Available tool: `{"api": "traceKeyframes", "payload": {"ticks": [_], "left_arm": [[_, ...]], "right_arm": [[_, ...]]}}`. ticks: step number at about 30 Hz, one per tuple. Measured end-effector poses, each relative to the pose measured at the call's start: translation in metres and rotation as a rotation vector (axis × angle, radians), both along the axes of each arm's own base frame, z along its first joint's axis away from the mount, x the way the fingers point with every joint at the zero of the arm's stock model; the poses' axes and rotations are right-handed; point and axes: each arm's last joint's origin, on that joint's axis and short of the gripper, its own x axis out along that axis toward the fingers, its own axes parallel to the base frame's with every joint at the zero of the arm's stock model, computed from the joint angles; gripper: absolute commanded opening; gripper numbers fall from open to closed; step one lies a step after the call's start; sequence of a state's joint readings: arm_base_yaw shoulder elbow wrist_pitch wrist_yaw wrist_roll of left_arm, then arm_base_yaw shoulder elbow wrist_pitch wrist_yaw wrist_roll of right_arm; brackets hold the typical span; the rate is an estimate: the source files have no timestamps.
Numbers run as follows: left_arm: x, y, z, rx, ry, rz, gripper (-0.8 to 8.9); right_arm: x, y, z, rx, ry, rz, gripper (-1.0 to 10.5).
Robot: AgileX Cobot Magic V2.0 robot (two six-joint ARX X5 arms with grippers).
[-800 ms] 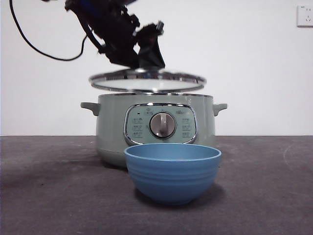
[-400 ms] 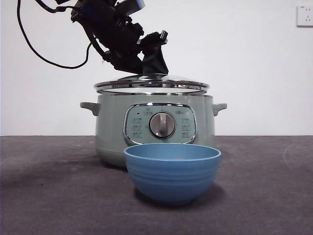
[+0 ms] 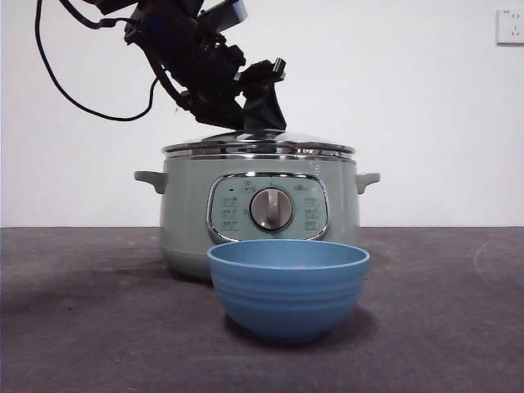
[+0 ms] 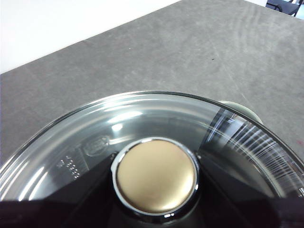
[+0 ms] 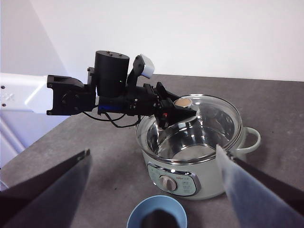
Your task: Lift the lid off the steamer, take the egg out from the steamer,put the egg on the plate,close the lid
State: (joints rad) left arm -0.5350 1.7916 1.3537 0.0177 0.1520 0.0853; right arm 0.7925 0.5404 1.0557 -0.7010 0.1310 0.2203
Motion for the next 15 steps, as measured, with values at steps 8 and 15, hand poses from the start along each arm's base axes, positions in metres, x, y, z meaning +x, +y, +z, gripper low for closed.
{"api": "traceKeyframes", "payload": {"ticks": [8,15], "left_arm": [[0.0017,-0.0028,-0.0051,-0.002,0.016,0.003,-0.08],[0.0028,-0.004,-0.005,0.008,0.015,0.027,-0.08]], "right_arm": [[0.0,0.0,0.0,0.0,0.0,0.0,4.4],[0.0,0.0,-0.0001,-0.001,0.001,0.0,4.4]]}}
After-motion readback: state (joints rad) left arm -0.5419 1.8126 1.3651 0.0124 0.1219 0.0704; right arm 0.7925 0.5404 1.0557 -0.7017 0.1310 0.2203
